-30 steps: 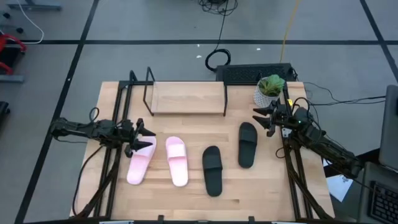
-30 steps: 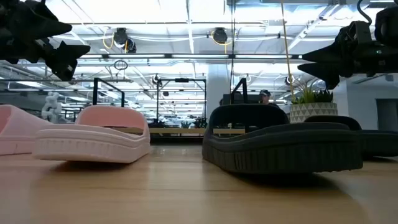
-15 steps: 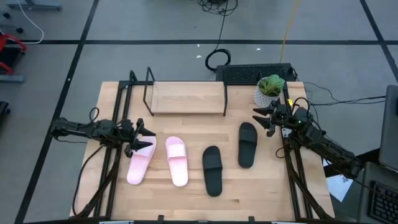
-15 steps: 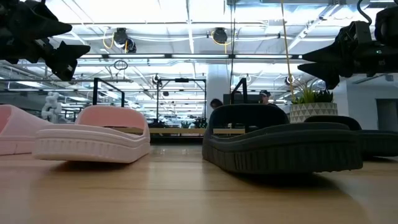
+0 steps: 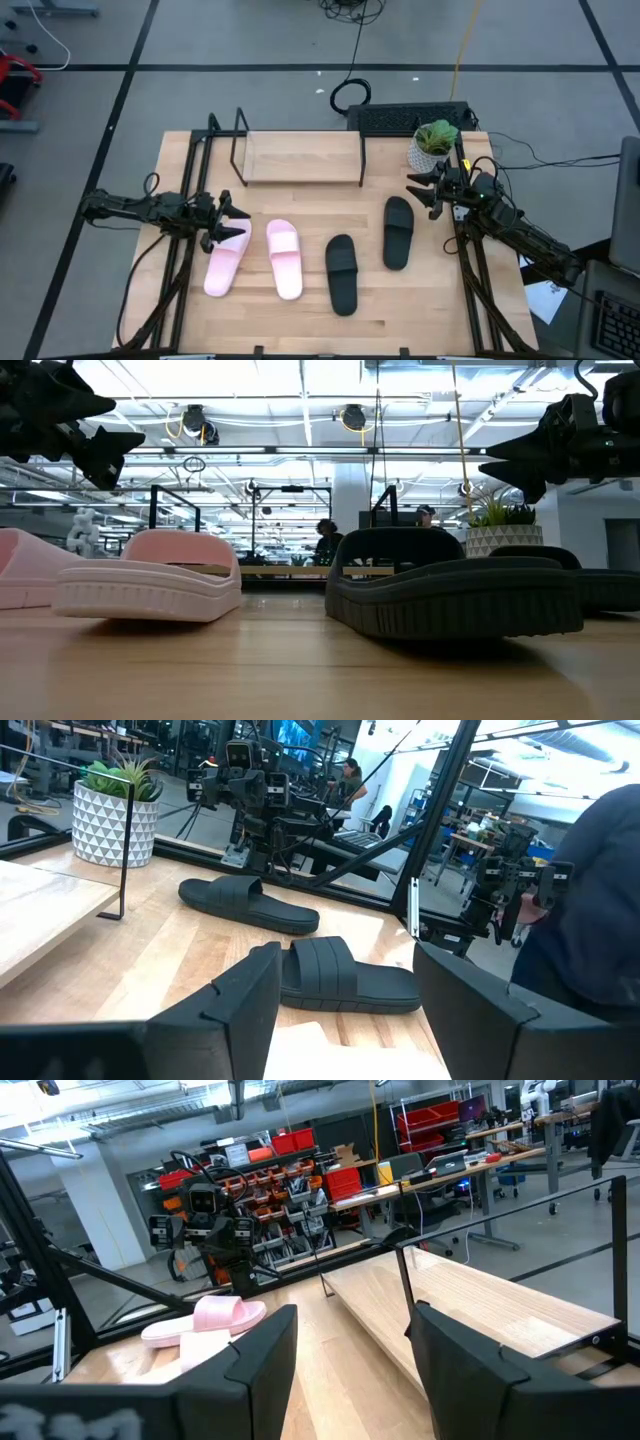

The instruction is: Pick and place slides into the shelf

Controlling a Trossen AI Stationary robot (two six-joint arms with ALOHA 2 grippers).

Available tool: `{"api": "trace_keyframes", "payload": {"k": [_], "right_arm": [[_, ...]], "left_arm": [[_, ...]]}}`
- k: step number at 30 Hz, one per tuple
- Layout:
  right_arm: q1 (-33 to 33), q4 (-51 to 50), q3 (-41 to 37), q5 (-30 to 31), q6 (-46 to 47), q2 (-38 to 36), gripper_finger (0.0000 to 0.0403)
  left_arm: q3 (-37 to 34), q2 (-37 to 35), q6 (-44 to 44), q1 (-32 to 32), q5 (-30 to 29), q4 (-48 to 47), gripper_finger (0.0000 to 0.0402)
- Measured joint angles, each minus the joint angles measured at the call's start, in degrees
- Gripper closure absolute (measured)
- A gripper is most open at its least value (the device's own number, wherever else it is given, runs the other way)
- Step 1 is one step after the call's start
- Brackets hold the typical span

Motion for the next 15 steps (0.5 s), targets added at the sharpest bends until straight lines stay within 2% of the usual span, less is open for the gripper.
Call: {"api": "trace_keyframes", "payload": {"k": [6, 11, 15], "right_arm": [[0.0, 0.5, 0.0, 1.5, 1.2, 0.0, 0.0218], [0.0, 1.0, 0.0, 1.4, 16.1, 0.0, 0.0218], [0.0, 5.6, 0.0, 2.0, 26.0, 0.0, 0.0218]], "left_arm": [[0.0, 0.0, 0.0, 0.0, 0.0, 0.0, 0.0176], [0.0, 0.0, 0.0, 0.0, 0.0, 0.0, 0.0176], [0.0, 0.0, 0.2, 0.0, -0.4, 0.0, 0.0176]]}}
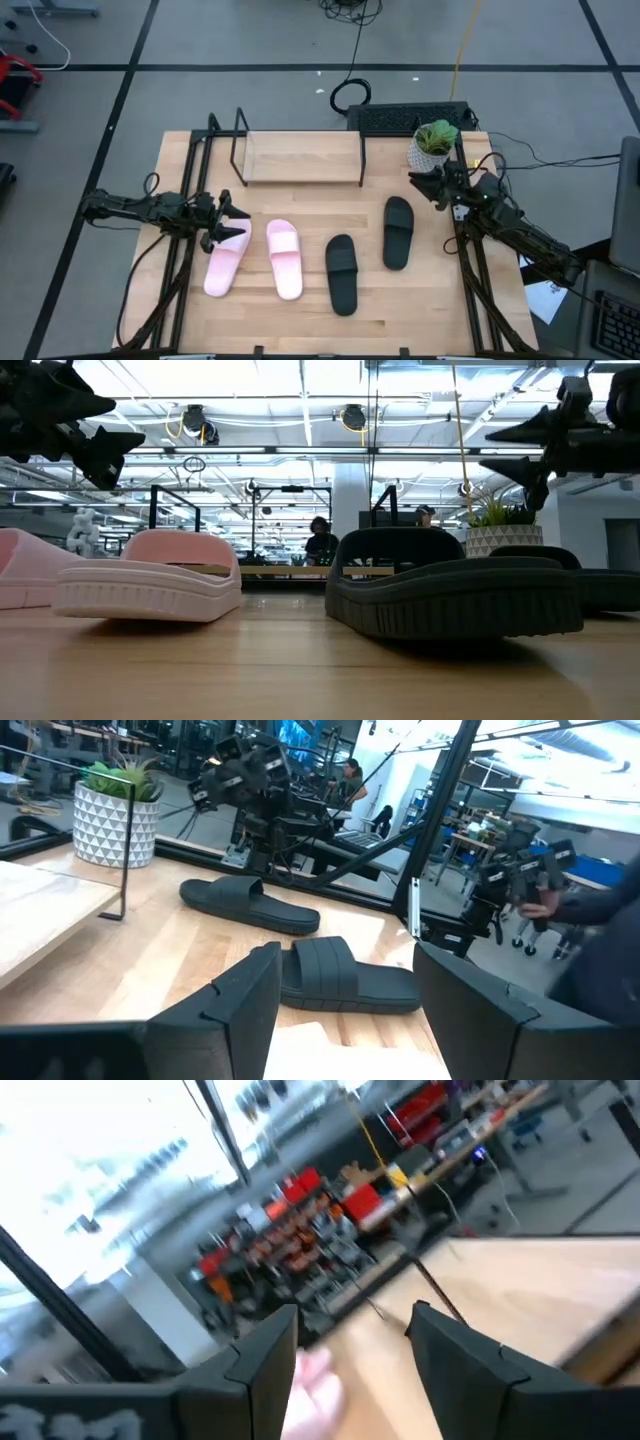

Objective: Pick and place slides into the shelf
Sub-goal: Put the left pink slipper on the shelf

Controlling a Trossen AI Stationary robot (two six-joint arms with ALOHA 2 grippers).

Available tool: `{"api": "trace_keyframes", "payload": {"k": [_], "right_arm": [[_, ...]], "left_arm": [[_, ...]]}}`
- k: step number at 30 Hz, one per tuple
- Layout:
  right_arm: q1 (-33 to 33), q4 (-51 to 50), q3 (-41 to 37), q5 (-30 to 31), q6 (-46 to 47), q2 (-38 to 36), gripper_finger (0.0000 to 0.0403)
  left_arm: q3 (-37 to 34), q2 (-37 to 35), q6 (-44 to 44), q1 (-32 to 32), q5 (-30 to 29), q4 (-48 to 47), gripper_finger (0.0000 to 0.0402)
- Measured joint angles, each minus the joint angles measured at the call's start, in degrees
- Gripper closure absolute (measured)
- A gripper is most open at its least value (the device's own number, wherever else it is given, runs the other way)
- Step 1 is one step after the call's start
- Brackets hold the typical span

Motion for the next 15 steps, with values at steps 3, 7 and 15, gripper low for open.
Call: {"api": "trace_keyframes", "payload": {"k": [3, 7, 15], "right_arm": [[0.0, 6.8, 0.0, 3.3, 3.7, 0.0, 0.0218], [0.0, 20.5, 0.0, 11.4, 6.7, 0.0, 0.0218], [0.0, 44.9, 0.0, 14.5, 6.7, 0.0, 0.0218]], "left_arm": [[0.0, 0.0, 0.7, 0.0, -2.9, 0.0, 0.0176], [0.0, 0.0, 1.5, 0.0, -9.2, 0.1, 0.0176], [0.0, 0.0, -3.9, 0.0, -13.2, 3.2, 0.0176]]}}
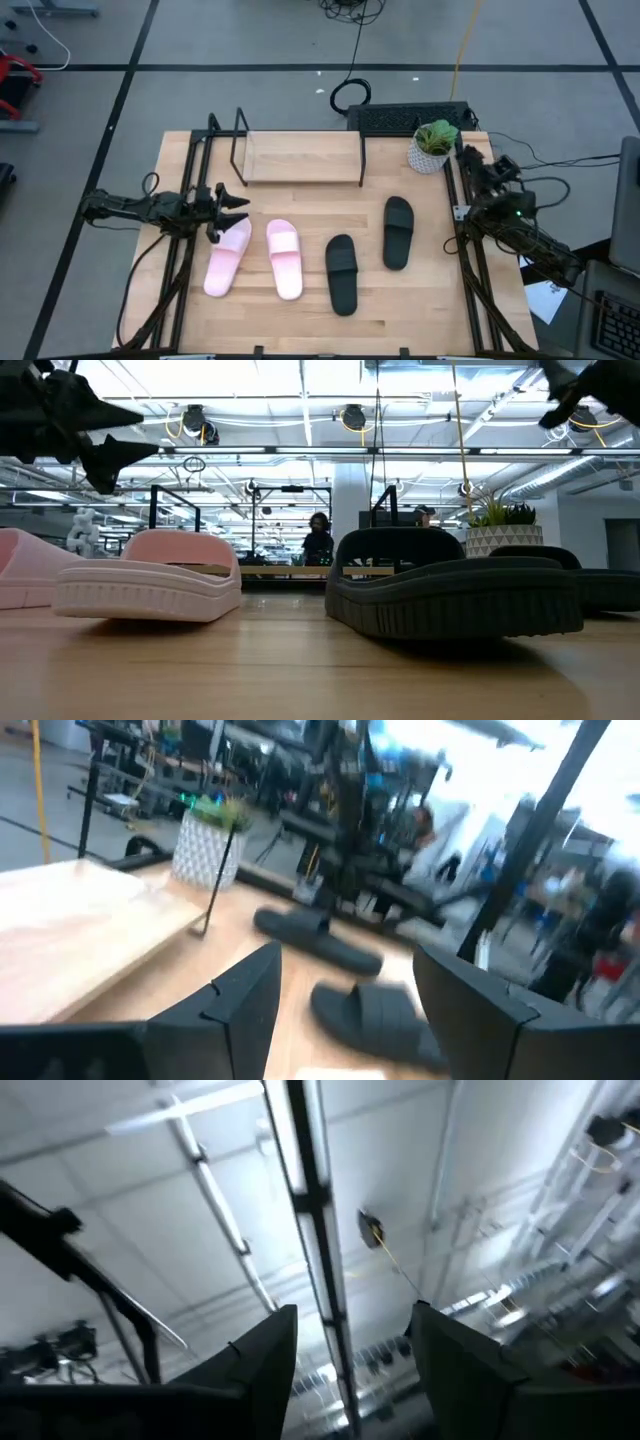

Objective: Pick and place slides into the shelf
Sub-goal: Put the left pink slipper on the shelf

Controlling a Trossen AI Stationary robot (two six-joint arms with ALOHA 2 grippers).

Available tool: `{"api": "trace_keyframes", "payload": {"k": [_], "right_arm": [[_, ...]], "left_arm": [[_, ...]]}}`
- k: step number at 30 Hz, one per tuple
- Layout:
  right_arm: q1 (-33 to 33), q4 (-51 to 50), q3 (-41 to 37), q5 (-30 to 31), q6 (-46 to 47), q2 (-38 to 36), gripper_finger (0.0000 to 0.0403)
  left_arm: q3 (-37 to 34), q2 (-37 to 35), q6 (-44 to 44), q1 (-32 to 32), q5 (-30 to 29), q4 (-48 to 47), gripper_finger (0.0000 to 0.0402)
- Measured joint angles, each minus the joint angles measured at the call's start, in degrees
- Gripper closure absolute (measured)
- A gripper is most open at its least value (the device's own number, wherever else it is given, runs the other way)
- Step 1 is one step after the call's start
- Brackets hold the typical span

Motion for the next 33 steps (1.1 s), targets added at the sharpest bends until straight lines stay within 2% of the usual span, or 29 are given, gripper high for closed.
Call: {"api": "trace_keyframes", "payload": {"k": [5, 12, 15, 17, 20, 24, 30, 33], "right_arm": [[0.0, 1.0, 1.5, 0.1, -0.2, 0.2, 0.0218], [0.0, 0.7, 4.7, 0.1, -0.7, 3.6, 0.0218], [0.0, 0.9, 6.7, -0.1, -0.7, 6.2, 0.0218], [0.0, 1.0, 8.6, -0.3, -0.9, 8.3, 0.0218], [0.0, 0.7, 12.4, -3.4, -2.0, 11.8, 0.0218], [0.0, 1.0, 19.9, -9.7, -4.3, 17.3, 0.0218], [0.7, 0.7, 33.7, -22.9, -4.7, 27.6, 0.0218], [2.5, -1.3, 39.9, -27.8, -4.7, 33.0, 0.0218]], "left_arm": [[0.0, 0.0, -4.6, 0.0, -2.9, 9.2, 0.0176], [0.0, 0.0, -14.7, 0.0, -1.2, 22.9, 0.0176], [0.0, 0.0, -15.8, 0.0, 0.8, 29.2, 0.0176], [1.2, 0.0, -15.6, 0.0, 2.8, 30.1, 0.0176], [5.9, 0.1, -14.5, -0.1, 5.6, 24.2, 0.0176], [17.5, 4.1, -13.2, -1.0, 5.4, 7.4, 0.0176], [38.2, 18.1, -9.8, -3.3, 5.2, -10.5, 0.0176], [48.8, 26.7, -11.3, -5.3, 5.2, -21.7, 0.0176]]}}
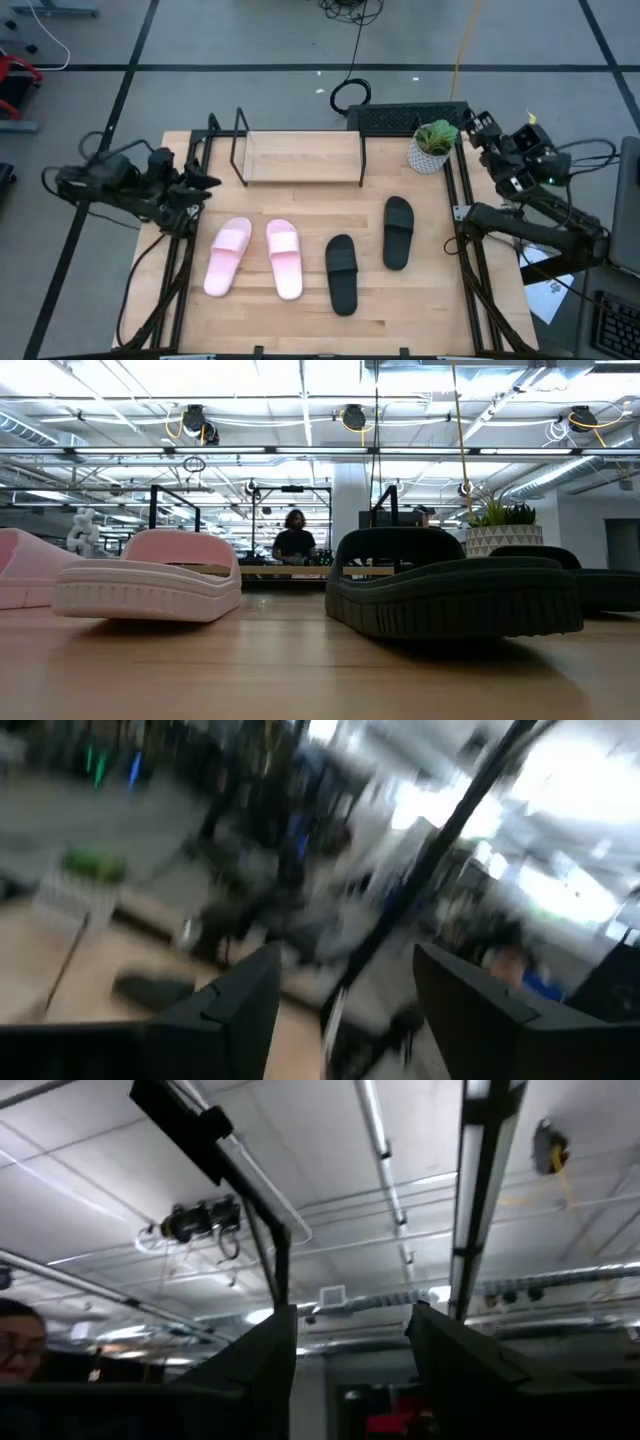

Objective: Pick and place slides into the shelf
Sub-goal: Put the left pink slipper on the shelf

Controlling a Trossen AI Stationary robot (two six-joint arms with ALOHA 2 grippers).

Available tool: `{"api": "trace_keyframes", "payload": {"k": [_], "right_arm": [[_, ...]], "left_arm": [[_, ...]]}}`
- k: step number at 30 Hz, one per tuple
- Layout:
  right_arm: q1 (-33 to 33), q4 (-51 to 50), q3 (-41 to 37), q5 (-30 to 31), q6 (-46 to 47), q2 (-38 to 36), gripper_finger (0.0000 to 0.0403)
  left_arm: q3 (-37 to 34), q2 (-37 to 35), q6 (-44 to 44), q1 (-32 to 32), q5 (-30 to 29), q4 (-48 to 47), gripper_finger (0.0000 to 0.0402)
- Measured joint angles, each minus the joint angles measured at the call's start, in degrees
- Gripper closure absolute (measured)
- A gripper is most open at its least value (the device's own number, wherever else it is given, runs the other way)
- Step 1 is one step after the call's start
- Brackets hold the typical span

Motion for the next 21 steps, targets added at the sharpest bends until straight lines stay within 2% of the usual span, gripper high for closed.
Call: {"api": "trace_keyframes", "payload": {"k": [6, 11, 16, 21], "right_arm": [[4.8, -5.7, 7.7, -2.4, -3.3, 8.4, 0.0218], [6.8, -5.9, 8.8, -2.4, -5.1, 11.8, 0.0218], [6.9, -5.7, 8.9, -2.4, -5.9, 13.0, 0.0218], [6.9, -5.7, 8.9, -2.3, -6.1, 13.0, 0.0218]], "left_arm": [[20.1, 19.6, -9.9, -6.2, 0.2, -28.2, 0.0176], [32.2, 34.5, -24.8, -12.4, 3.8, -52.8, 0.0176], [35.0, 44.2, -37.6, -19.7, 9.0, -70.9, 0.0176], [33.5, 49.9, -43.4, -27.3, 10.8, -71.1, 0.0176]]}}
